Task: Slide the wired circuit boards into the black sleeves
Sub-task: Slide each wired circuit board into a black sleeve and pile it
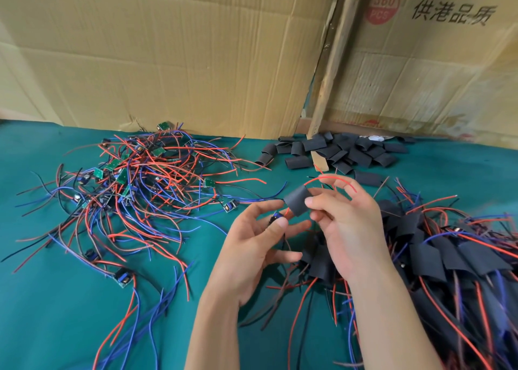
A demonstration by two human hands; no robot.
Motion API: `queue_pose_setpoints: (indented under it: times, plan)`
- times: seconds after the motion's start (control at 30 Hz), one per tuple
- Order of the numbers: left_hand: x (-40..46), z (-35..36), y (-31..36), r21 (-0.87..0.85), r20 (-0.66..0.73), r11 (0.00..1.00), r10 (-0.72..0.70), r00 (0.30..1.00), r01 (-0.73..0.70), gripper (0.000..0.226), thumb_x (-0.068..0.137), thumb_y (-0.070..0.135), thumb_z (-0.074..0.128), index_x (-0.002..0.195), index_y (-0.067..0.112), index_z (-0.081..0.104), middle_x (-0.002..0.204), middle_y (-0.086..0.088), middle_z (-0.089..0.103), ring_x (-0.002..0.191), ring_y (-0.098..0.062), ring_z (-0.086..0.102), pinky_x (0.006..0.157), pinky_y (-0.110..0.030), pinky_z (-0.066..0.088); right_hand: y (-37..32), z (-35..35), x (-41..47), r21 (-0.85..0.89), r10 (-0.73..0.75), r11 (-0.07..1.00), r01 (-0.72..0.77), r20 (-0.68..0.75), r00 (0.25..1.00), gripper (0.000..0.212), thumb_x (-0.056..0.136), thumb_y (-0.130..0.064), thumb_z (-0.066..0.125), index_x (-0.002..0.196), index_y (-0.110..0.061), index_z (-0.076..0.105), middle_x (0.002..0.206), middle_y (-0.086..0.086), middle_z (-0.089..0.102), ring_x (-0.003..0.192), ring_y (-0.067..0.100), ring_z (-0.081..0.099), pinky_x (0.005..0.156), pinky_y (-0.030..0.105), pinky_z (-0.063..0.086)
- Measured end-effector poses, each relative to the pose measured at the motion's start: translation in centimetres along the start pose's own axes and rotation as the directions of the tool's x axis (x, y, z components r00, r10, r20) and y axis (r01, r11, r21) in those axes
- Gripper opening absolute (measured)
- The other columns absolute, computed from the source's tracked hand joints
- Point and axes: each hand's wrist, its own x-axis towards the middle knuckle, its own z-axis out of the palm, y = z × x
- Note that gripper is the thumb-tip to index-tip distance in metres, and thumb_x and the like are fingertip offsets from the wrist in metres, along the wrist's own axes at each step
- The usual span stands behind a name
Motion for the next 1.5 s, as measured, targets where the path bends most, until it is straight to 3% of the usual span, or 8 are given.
queue_pose_setpoints:
  times: [0.23, 0.43, 0.5, 0.6, 0.87, 1.03, 1.3, 1.5]
  plan:
    - [0.0, -0.1, -0.1, 0.079, 0.007, 0.996, 0.035, 0.999, -0.036, 0.032, 0.086, 0.020, 0.069, 0.107, 0.008, 0.049, 0.101, -0.013, 0.075, 0.097, -0.033, 0.075, 0.040, -0.020, 0.048, 0.5, 0.3, -0.1, -0.062, -0.007, 0.998, 0.012, 0.079, 0.997, 0.034, 0.078, 0.013, 0.064, 0.077, -0.018, 0.078, 0.082, 0.000, 0.072, 0.064, 0.010, 0.058, 0.057, 0.021, 0.044]
    - [0.1, -0.4, -0.2, 0.131, -0.001, 0.988, 0.076, 0.997, -0.075, 0.033, 0.090, 0.025, 0.071, 0.104, 0.010, 0.045, 0.105, -0.016, 0.076, 0.094, -0.035, 0.075, 0.038, -0.020, 0.044, -0.2, 0.0, -0.4, -0.121, -0.017, 0.991, 0.048, 0.241, 0.970, 0.030, 0.082, 0.012, 0.062, 0.086, -0.014, 0.078, 0.104, 0.007, 0.076, 0.067, 0.013, 0.057, 0.059, 0.023, 0.044]
    - [0.1, -0.5, 0.0, 0.153, -0.061, 0.981, 0.127, 0.990, -0.116, 0.025, 0.084, 0.027, 0.074, 0.096, 0.017, 0.054, 0.101, -0.016, 0.076, 0.091, -0.034, 0.075, 0.039, -0.019, 0.043, -0.6, -0.2, -0.6, -0.116, -0.017, 0.991, 0.062, 0.351, 0.936, 0.020, 0.080, 0.004, 0.069, 0.094, -0.008, 0.077, 0.113, 0.012, 0.074, 0.066, 0.015, 0.055, 0.060, 0.023, 0.048]
    - [0.2, -0.6, 0.2, 0.191, -0.147, 0.966, 0.202, 0.968, -0.173, 0.015, 0.073, 0.033, 0.080, 0.081, 0.025, 0.070, 0.083, -0.011, 0.071, 0.079, -0.023, 0.068, 0.040, -0.018, 0.040, -0.7, -0.4, -0.6, -0.137, -0.035, 0.985, 0.101, 0.422, 0.906, 0.031, 0.074, -0.002, 0.077, 0.104, -0.010, 0.076, 0.116, 0.016, 0.072, 0.078, 0.019, 0.063, 0.065, 0.024, 0.051]
    - [0.3, -0.5, 0.2, 0.095, -0.116, 0.983, 0.165, 0.979, -0.155, 0.021, 0.075, 0.010, 0.077, 0.096, 0.011, 0.077, 0.087, -0.013, 0.075, 0.077, -0.019, 0.073, 0.053, -0.019, 0.050, 0.1, -0.1, -0.2, -0.101, -0.173, 0.975, 0.200, 0.230, 0.958, 0.026, 0.081, 0.007, 0.076, 0.093, -0.016, 0.076, 0.091, 0.004, 0.078, 0.069, 0.013, 0.065, 0.059, 0.020, 0.051]
    - [0.3, -0.5, 0.3, 0.092, -0.128, 0.983, 0.170, 0.977, -0.159, 0.026, 0.077, 0.003, 0.078, 0.100, 0.007, 0.065, 0.083, -0.012, 0.073, 0.066, -0.017, 0.069, 0.048, -0.019, 0.044, 0.2, -0.1, -0.2, -0.097, -0.108, 0.987, 0.131, 0.219, 0.970, 0.025, 0.078, 0.002, 0.080, 0.097, -0.014, 0.076, 0.090, 0.005, 0.077, 0.075, 0.012, 0.068, 0.060, 0.020, 0.052]
    - [0.3, -0.8, 0.4, 0.099, -0.121, 0.988, 0.129, 0.984, -0.117, 0.016, 0.080, 0.005, 0.070, 0.096, 0.007, 0.066, 0.083, -0.013, 0.074, 0.060, -0.017, 0.067, 0.046, -0.018, 0.042, 0.2, 0.4, -0.4, -0.017, -0.046, 0.999, 0.050, 0.216, 0.975, 0.037, 0.065, -0.014, 0.081, 0.101, -0.007, 0.073, 0.091, 0.007, 0.077, 0.073, 0.014, 0.068, 0.061, 0.021, 0.053]
    - [0.4, -0.6, 0.3, 0.110, -0.146, 0.990, 0.103, 0.984, -0.088, 0.017, 0.078, 0.009, 0.070, 0.093, 0.011, 0.063, 0.076, -0.007, 0.070, 0.057, -0.014, 0.064, 0.048, -0.019, 0.045, 0.3, 0.5, -0.5, -0.098, -0.024, 0.994, 0.047, 0.219, 0.975, 0.034, 0.068, -0.020, 0.081, 0.101, -0.015, 0.074, 0.098, 0.006, 0.079, 0.079, 0.016, 0.072, 0.064, 0.022, 0.054]
